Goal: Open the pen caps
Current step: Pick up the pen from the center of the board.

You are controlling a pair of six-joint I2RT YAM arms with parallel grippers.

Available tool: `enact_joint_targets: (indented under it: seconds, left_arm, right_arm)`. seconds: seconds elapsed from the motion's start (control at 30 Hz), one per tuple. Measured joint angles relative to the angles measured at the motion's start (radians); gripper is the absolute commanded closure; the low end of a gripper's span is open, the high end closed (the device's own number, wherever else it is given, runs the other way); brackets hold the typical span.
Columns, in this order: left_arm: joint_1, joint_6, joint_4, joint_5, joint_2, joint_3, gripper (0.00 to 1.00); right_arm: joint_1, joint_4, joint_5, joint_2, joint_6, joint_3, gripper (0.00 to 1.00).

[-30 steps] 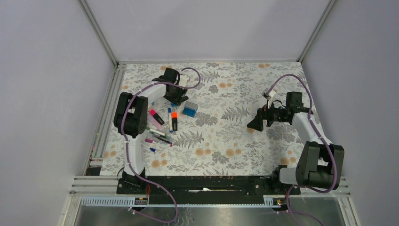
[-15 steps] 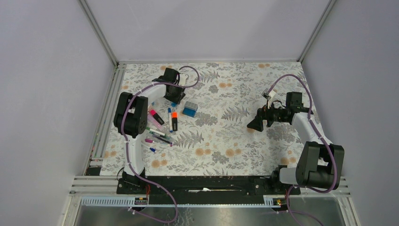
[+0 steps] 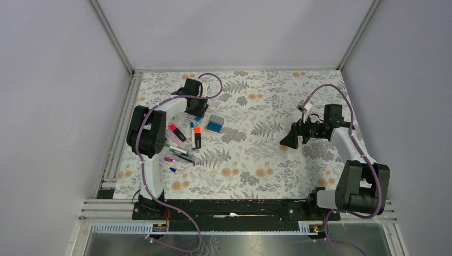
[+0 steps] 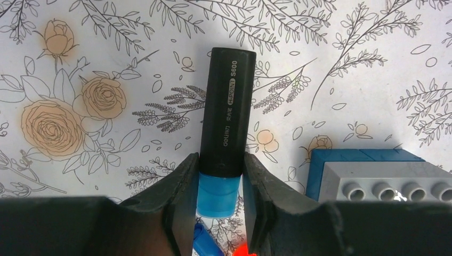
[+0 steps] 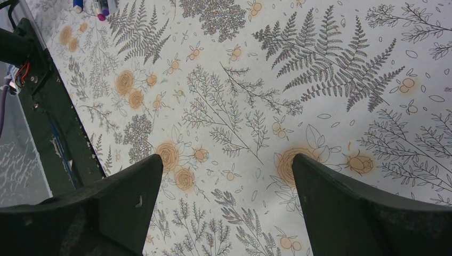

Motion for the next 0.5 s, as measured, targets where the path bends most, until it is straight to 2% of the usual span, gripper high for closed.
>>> enact_joint_targets:
  seconds: [0.5]
  left_arm:
    - [0.000,-0.072,0.028,0.034,-0.133,-0.055,0.83]
  right_arm:
    - [0.000,0.000,-0.008,0.000,0.000,0.000,0.02]
